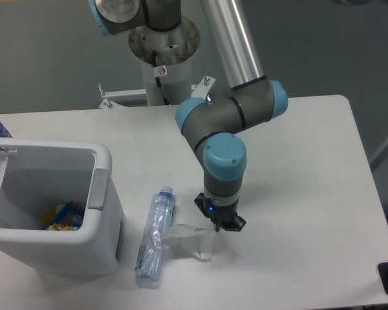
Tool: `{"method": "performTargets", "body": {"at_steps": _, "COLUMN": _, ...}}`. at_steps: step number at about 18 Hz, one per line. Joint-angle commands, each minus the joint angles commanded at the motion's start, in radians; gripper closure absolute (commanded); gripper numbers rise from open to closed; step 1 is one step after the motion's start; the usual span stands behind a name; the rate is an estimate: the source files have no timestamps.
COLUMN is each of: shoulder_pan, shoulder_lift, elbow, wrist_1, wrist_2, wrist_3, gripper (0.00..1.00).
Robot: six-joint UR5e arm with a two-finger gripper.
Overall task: Place the trash in the trash can
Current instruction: 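Lower the gripper onto the white wrapper and close on it, then lift the white wrapper and carry it over the white bin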
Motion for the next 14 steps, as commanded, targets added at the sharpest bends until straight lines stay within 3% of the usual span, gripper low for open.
{"method": "performTargets", "body": {"at_steps": 6, "shoulder_pan": 0.011, "shoulder_lift": 0.009, "elbow": 0.005, "wrist_1": -0.002, "wrist_2": -0.017, "wrist_3": 0.000, "gripper": 1.00}}
{"method": "performTargets", "body": {"at_steps": 9, "shoulder_pan": 0.038, "shoulder_lift": 0.017, "elbow": 0.020, "wrist_1": -0.009, "wrist_2": -0.087, "wrist_3": -0.002, "gripper": 1.00}}
{"method": "performTargets", "body": {"at_steps": 14, "shoulder_pan": 0.074, "shoulder_lift": 0.029, "elbow": 0.060, "wrist_1": -0.058, "wrist_2": -0.161, "wrist_3": -0.003, "gripper": 1.00}}
